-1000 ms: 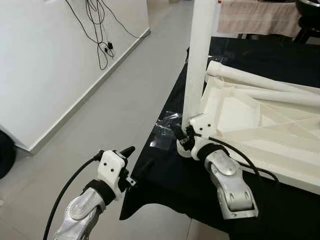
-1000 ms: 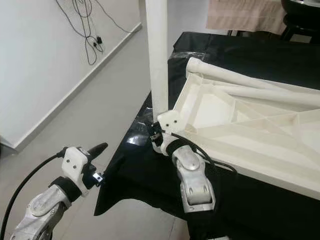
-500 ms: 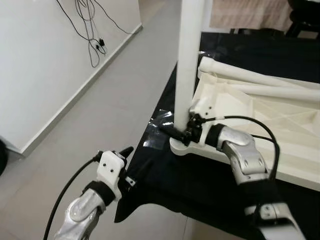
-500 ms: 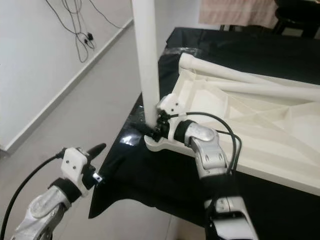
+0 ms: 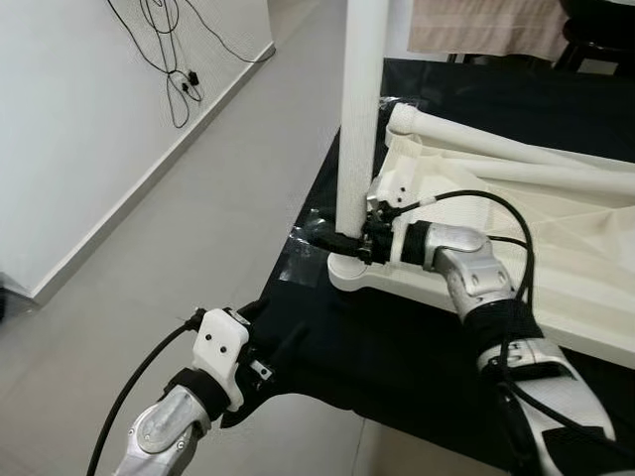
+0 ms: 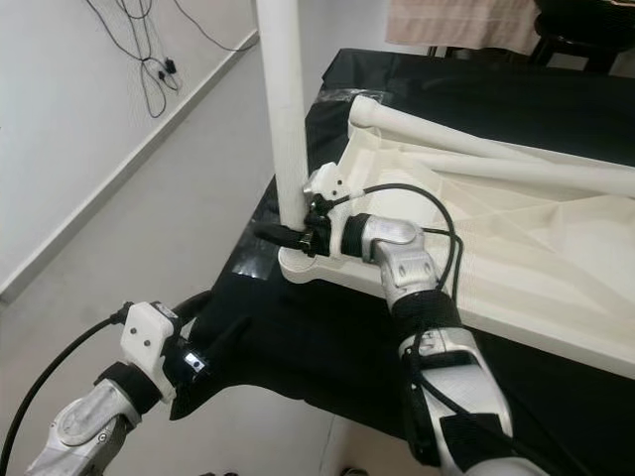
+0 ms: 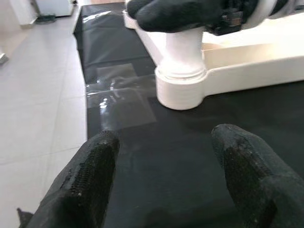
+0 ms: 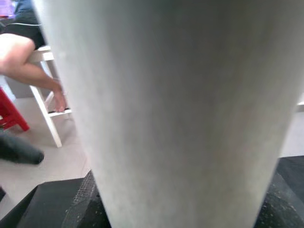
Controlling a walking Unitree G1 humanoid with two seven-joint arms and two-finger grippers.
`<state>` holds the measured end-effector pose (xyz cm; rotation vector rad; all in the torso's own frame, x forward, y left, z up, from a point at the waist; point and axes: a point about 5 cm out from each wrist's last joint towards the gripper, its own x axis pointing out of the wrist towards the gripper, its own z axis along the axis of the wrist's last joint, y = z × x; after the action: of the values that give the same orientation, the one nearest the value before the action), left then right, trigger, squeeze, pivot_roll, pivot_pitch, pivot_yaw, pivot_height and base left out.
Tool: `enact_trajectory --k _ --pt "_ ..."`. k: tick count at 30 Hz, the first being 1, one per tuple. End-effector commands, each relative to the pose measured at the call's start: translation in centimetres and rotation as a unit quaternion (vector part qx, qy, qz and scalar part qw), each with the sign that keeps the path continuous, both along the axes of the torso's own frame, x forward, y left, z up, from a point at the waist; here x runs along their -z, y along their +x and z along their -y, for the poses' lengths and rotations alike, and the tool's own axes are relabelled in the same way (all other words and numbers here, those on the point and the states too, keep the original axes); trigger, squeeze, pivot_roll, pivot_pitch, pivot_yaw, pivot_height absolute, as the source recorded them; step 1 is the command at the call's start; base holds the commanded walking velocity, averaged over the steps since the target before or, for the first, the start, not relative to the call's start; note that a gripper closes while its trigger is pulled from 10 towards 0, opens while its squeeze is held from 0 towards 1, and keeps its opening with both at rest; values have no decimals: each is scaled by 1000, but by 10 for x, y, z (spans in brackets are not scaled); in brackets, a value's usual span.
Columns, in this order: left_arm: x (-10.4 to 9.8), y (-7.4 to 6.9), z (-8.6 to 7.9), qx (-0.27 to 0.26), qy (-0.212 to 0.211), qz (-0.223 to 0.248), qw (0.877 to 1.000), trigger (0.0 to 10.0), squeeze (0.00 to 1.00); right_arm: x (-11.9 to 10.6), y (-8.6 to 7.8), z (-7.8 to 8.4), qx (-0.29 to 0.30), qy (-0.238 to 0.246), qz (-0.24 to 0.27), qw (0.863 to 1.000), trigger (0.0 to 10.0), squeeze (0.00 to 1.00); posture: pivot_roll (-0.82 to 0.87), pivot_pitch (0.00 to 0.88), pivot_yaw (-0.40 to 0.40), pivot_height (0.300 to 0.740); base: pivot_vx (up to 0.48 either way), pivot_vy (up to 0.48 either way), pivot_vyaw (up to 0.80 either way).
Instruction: Building children table
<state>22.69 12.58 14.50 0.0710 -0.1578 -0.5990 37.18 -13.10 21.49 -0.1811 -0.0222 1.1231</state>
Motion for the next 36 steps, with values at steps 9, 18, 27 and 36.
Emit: enact_trajectory --k 9,18,27,36 --pt "3 0 -2 1 0 -12 1000 10000 0 64 -32 24 360 -29 -17 932 0 0 52 240 19 740 0 0 0" --pt "9 11 -7 9 5 -19 1000 10000 0 77 -72 -17 370 -37 -19 928 10000 0 20 170 54 740 0 0 0" --pt "12 10 -4 13 2 -23 1000 10000 0 36 -55 -30 215 86 -17 973 10000 1000 34 153 44 740 0 0 0" --pt "12 7 0 23 -1 -24 999 10000 0 31 -37 -10 48 63 -40 996 10000 0 53 151 33 740 0 0 0"
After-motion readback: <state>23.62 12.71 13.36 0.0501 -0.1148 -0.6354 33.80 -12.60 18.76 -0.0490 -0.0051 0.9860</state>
